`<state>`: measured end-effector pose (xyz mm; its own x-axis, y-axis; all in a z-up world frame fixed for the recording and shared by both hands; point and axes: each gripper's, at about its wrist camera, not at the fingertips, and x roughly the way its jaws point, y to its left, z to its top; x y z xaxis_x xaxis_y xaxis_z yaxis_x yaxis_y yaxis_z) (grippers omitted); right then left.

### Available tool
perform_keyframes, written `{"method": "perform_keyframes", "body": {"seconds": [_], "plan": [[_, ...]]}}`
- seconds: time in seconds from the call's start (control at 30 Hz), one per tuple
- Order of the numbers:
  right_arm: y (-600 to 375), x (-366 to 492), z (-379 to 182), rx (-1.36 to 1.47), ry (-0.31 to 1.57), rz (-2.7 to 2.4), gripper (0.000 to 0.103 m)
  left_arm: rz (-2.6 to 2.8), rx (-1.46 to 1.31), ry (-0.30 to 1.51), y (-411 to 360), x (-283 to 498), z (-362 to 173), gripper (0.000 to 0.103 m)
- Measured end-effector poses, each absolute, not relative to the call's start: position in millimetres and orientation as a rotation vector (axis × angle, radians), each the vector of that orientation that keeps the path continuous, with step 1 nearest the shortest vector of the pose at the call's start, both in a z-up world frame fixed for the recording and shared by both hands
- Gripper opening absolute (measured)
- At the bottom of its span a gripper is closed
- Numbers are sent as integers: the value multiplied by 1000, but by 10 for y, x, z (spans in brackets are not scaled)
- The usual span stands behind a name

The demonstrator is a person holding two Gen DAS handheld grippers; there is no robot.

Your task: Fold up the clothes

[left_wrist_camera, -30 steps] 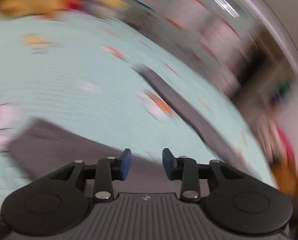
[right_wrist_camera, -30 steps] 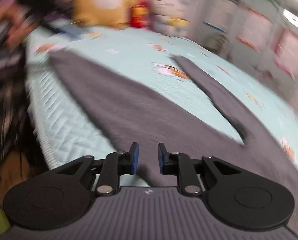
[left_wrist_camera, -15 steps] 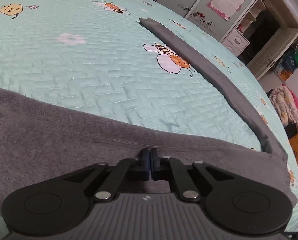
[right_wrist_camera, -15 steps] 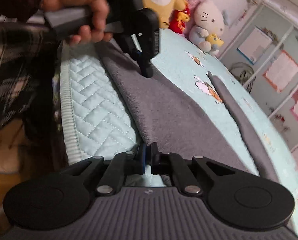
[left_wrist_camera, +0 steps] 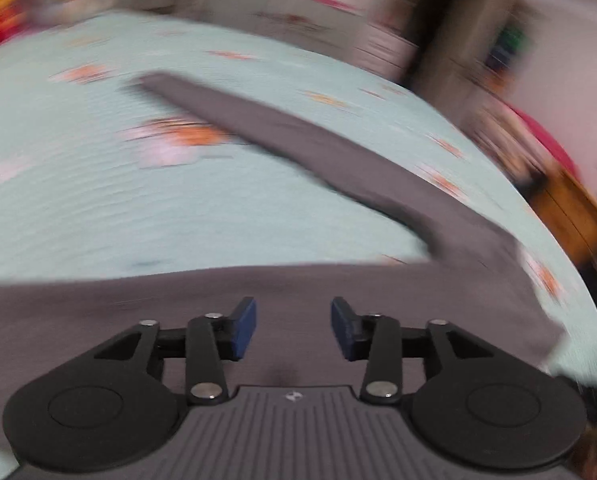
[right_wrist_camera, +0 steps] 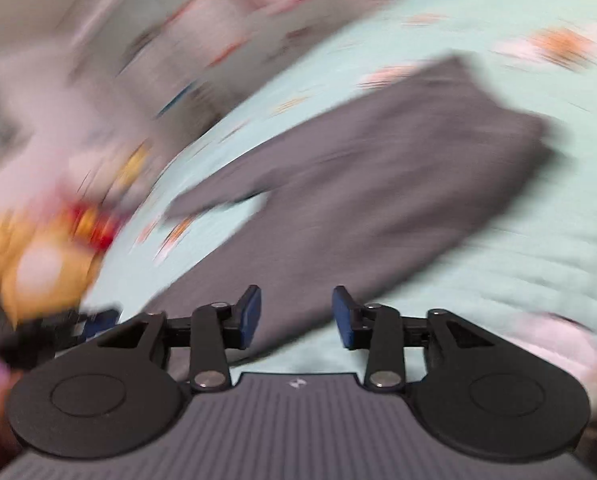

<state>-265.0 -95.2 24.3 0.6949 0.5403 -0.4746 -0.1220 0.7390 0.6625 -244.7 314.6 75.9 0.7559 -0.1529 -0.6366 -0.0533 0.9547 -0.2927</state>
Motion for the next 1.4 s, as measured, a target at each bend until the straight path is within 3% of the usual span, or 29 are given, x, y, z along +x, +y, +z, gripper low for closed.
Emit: {"method": "perform_keyframes", "body": {"seconds": [0.2, 0.3, 0.33, 0.37, 0.4, 0.77, 0.87, 0.93, 1.0, 1.07, 1.1, 1.13, 1.17, 1.3, 1.4], "plan": [[-1303, -2412, -220, 1037, 697, 264, 54, -302, -218, 802, 2336, -1882, 542, 51], [-1215, -2306, -277, 1061, 686, 245, 52, -345, -221, 835, 2123, -1670, 383, 53], [-1229, -2299, -292, 1053, 699, 258, 37, -358, -227, 851, 2086, -1613, 312, 53], [-1242, -2292, -308, 1045, 712, 272, 15, -361, -215, 866, 2046, -1578, 241, 53], [-1256, -2285, -323, 1037, 725, 286, 2, -361, -182, 870, 1984, -1572, 204, 54], [-1519, -2384, -469, 1106, 759, 344, 2, -391, 34, 862, 1771, -1644, 225, 63], [-1610, -2347, -448, 1095, 748, 322, 18, -400, 3, 870, 1839, -1619, 288, 63], [-1675, -2318, -436, 1083, 741, 300, 38, -397, -24, 843, 1845, -1585, 376, 62], [-1740, -2288, -424, 1072, 734, 278, 43, -396, -49, 805, 1844, -1549, 461, 62], [-1806, -2259, -412, 1060, 728, 255, 43, -396, -72, 768, 1833, -1478, 476, 63], [-1838, -2245, -406, 1054, 724, 244, 36, -396, -82, 778, 1820, -1425, 438, 64], [-1871, -2230, -400, 1048, 721, 233, 25, -399, -96, 806, 1820, -1371, 364, 64], [-1903, -2216, -394, 1042, 717, 222, 2, -407, -108, 830, 1837, -1336, 264, 63], [-2028, -2172, -371, 1013, 706, 185, 1, -450, -155, 846, 1948, -1311, 161, 62], [-2092, -2260, -257, 979, 695, 159, 7, -456, -370, 863, 2217, -1258, 240, 58]]}}
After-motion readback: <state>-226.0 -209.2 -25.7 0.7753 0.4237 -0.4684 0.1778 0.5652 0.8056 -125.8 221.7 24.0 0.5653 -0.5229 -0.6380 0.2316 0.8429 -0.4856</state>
